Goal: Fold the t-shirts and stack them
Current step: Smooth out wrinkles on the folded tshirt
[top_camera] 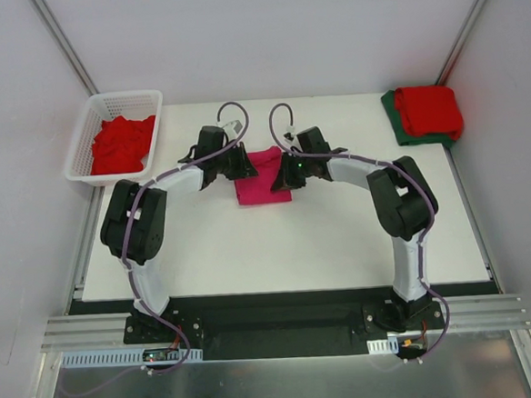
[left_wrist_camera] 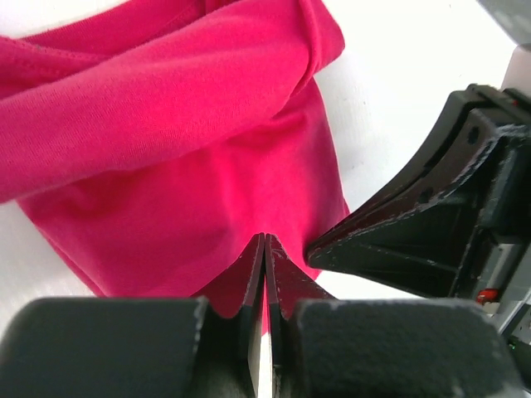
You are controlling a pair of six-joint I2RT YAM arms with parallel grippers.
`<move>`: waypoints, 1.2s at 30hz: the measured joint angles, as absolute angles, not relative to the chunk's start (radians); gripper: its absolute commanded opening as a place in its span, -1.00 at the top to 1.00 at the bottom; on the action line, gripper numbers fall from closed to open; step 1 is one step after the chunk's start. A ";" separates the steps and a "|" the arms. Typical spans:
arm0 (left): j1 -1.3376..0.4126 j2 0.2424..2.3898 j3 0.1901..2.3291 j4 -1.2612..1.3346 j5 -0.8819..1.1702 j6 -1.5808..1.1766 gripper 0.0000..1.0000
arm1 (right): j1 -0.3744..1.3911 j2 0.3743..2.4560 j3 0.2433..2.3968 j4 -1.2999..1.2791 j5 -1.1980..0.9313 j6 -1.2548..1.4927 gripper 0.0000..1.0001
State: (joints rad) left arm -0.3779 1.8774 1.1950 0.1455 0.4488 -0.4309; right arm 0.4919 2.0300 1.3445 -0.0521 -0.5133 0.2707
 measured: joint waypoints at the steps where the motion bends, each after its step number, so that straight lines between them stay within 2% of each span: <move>1: -0.378 1.880 1.199 0.146 0.449 -0.431 1.00 | 0.492 2.034 1.345 -0.052 -0.512 0.270 0.97; 19: -0.377 2.095 1.375 0.159 0.463 -0.432 1.00 | 0.492 2.091 1.367 -0.051 -0.514 0.269 0.97; 36: -0.293 2.262 1.618 0.151 0.463 -0.435 1.00 | 0.492 2.096 1.370 -0.048 -0.520 0.269 0.97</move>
